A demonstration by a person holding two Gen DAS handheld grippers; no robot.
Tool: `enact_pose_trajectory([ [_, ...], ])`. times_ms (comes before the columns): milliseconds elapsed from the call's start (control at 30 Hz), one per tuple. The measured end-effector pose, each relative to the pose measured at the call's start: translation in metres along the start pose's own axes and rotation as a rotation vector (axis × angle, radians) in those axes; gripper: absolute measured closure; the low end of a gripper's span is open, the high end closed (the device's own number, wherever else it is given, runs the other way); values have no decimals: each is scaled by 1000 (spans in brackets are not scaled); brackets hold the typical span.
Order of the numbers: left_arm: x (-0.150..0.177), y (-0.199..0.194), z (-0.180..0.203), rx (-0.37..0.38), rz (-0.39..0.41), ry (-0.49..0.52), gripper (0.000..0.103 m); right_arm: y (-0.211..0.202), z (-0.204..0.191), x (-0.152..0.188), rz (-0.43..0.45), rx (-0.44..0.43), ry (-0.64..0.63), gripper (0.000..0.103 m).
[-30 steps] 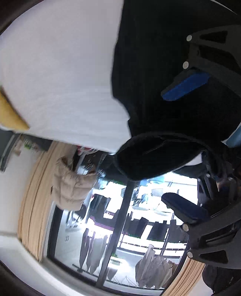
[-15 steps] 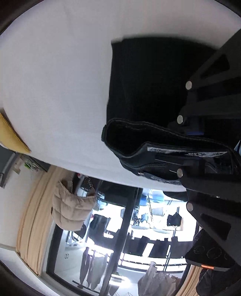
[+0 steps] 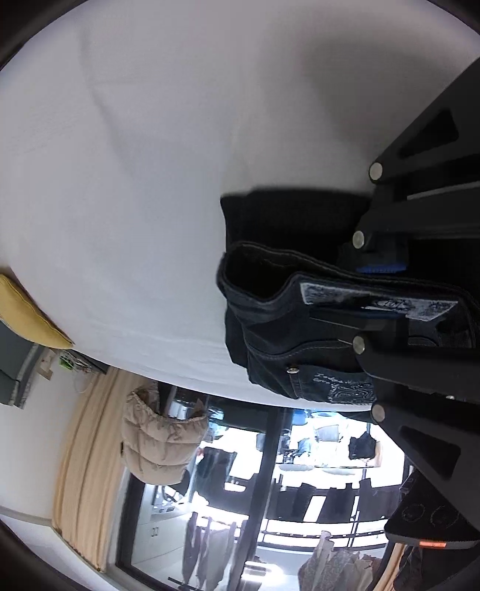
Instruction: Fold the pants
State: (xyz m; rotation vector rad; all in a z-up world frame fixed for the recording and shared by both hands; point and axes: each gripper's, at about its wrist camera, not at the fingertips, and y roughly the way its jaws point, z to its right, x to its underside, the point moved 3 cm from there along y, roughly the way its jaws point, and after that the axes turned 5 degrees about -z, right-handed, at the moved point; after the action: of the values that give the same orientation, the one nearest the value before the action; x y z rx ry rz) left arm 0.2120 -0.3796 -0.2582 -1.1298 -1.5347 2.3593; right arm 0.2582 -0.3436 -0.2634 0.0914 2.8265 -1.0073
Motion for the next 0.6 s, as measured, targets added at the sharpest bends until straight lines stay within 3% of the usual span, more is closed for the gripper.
enact_pose_trajectory([
  [300,5,7,-13,6,-20,9,87,1,25,17,65,-35,73,88],
  [400,3,-8,-18,46,-17,-26,79,-7,29,21,94,-57,136,79],
  [500,8,-40,-29,115,10,-71,76,-31,23,24,159,39,139,72],
  [533,12,-56,-38,128,38,-92,75,-43,13,28,182,65,125,72],
  [600,16,-78,-61,145,73,-138,74,-54,-8,36,199,18,72,79],
])
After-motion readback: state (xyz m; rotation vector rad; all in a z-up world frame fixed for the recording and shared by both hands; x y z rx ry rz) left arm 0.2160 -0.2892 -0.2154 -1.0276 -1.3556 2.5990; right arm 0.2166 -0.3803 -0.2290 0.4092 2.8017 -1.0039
